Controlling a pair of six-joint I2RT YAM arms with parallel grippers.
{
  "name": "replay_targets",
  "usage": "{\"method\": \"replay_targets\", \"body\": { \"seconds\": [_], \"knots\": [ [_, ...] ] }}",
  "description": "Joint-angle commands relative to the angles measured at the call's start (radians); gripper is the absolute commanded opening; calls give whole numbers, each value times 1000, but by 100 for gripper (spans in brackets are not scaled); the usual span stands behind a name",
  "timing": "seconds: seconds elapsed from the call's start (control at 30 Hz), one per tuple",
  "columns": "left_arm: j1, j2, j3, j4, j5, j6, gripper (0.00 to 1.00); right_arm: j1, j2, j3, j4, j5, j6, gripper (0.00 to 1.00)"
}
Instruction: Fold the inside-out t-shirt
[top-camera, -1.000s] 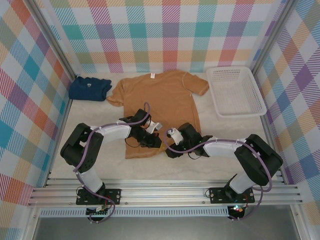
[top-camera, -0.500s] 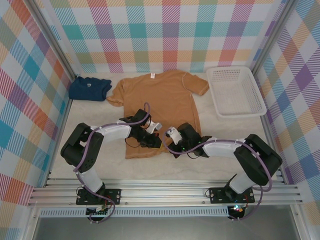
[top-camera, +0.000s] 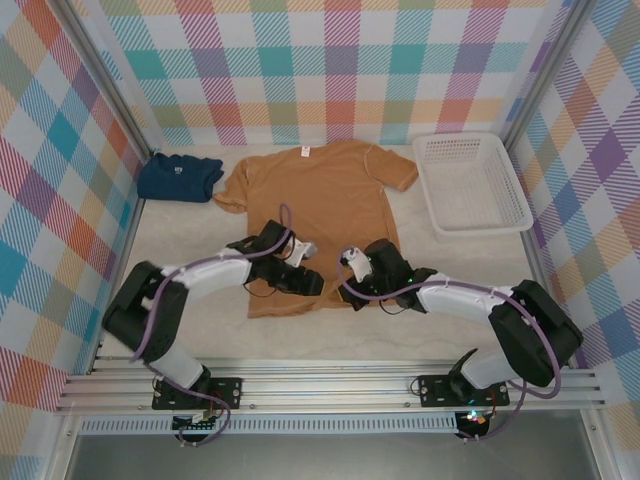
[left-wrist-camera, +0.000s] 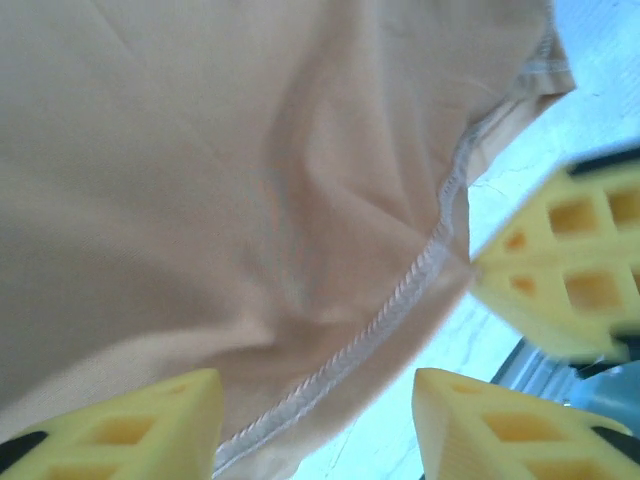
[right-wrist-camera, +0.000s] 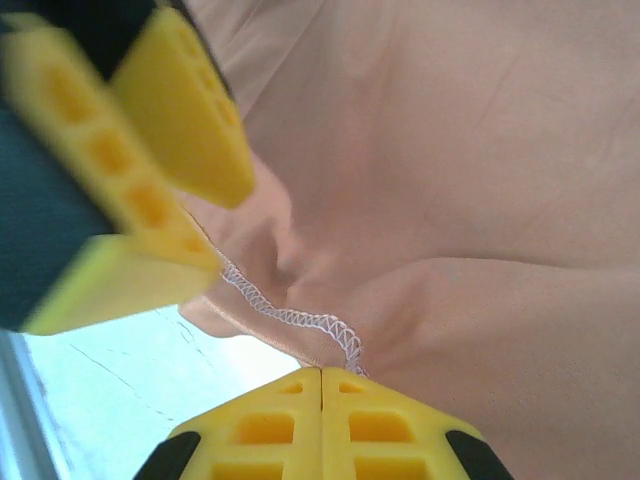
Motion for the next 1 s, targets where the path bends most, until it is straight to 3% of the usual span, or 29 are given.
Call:
{"method": "replay_targets", "body": {
  "seconds": [0.0,0.17,0.43,0.53,0.7,0.8,0.87,0.97],
  "knots": [
    [-52,-144,-71,139,-160,89,59,-31,-17,55,-46,-125,103,0],
    [-140,-170,-97,182,-307,213,65,-88,-13,90,-58,-215,185,0],
    [-178,-42,-11,182,-367,294,63,-121,-15,112,-81,-257,220,0],
    [-179,8,26,190,-347,301,54,-126,-23,109,-81,-256,232,0],
    [-176,34,60,221,-335,267,22,-129,-33,119,-130,-212,226,0],
    [-165,10,86,197,-327,202,3,-131,-118,106,-194,-92,195,0],
    [-136,-23,112,142,-298,136,0,-97,-256,23,-131,-13,129,25],
    [-100,-58,142,81,-229,62,0,63,-359,-117,45,124,0,43]
  ]
}}
